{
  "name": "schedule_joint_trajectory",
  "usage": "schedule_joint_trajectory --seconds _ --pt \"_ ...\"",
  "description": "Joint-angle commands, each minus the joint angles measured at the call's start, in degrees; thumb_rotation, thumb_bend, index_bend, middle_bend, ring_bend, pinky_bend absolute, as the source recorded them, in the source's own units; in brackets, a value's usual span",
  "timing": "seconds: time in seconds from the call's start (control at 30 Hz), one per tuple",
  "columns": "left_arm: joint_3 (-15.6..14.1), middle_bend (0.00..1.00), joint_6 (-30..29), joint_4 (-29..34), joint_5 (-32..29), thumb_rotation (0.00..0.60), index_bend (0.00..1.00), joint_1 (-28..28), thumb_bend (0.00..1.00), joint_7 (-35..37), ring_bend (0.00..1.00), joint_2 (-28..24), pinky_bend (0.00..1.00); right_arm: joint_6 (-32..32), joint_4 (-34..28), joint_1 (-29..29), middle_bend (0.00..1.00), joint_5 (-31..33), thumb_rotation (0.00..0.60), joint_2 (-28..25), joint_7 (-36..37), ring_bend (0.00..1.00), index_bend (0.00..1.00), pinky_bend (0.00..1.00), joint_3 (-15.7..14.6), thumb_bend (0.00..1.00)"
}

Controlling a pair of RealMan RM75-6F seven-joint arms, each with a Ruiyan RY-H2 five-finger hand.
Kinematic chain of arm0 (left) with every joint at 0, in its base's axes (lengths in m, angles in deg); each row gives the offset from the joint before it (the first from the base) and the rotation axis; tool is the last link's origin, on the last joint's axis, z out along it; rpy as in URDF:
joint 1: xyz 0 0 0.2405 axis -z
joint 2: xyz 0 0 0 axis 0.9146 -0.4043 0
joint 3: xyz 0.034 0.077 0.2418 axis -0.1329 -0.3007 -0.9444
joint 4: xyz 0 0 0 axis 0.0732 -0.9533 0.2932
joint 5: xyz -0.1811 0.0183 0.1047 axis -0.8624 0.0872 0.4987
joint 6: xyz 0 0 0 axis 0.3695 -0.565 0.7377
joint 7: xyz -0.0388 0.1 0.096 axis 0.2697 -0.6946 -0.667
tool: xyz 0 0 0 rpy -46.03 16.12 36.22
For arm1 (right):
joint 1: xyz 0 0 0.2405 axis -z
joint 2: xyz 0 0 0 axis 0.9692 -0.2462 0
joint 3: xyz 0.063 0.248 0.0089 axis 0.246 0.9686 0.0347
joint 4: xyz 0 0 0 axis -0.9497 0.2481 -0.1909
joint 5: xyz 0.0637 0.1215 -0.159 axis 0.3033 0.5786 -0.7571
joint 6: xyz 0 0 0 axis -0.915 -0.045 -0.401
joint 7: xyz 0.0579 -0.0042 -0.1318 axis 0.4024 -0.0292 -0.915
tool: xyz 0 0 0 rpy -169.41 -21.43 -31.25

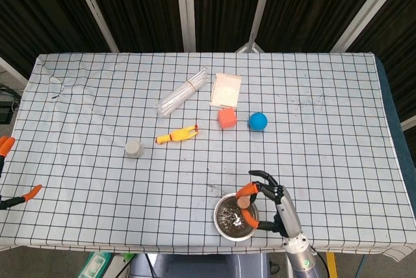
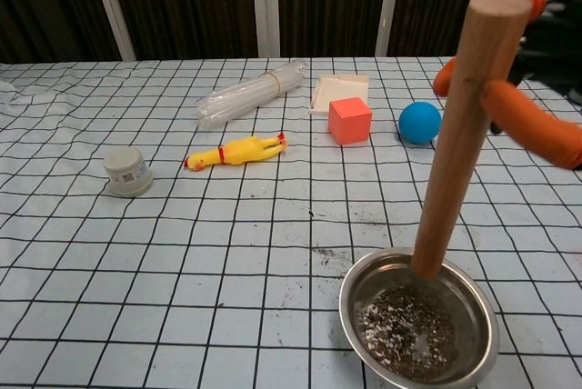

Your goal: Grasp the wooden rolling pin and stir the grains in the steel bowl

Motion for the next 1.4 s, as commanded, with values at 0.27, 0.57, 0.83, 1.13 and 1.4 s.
schedule_joint_trajectory --seconds 0.27,0.57,0.83,1.13,1.4 --pt "0.0 0.0 -0.16 -0.04 0.13 0.6 0.0 -0.04 0.04 0.15 0.0 0.01 0.0 -5.01 -8.6 -2.75 0.61 6.84 0.6 -13.89 -9.27 0.63 0.86 0.24 8.75 0.53" --pt "-0.05 0.0 -0.1 0.03 0.13 0.6 0.0 -0.04 0.04 -0.04 0.0 0.02 0.0 -12.07 3.09 -4.13 0.61 13.42 0.6 -16.65 -21.46 0.63 0.86 0.24 10.63 0.53" --pt "-0.09 0.0 0.0 0.16 0.15 0.6 0.0 0.04 0.04 -0.38 0.0 0.11 0.0 -13.5 10.96 -4.06 0.61 12.67 0.6 -16.33 -40.69 0.63 0.86 0.24 8.95 0.53" --pt "-0.15 0.0 0.0 0.29 0.03 0.6 0.0 -0.1 0.04 -0.04 0.0 -0.04 0.0 -20.95 5.76 -3.71 0.6 15.89 0.6 -16.54 -49.23 0.61 0.82 0.18 5.29 0.53" --pt "-0.21 0.0 0.2 0.37 0.05 0.6 0.0 -0.04 0.04 0.08 0.0 -0.13 0.0 -30.05 -6.37 -4.35 0.24 21.6 0.6 -18.11 -55.3 0.21 0.1 0.0 2.74 0.39"
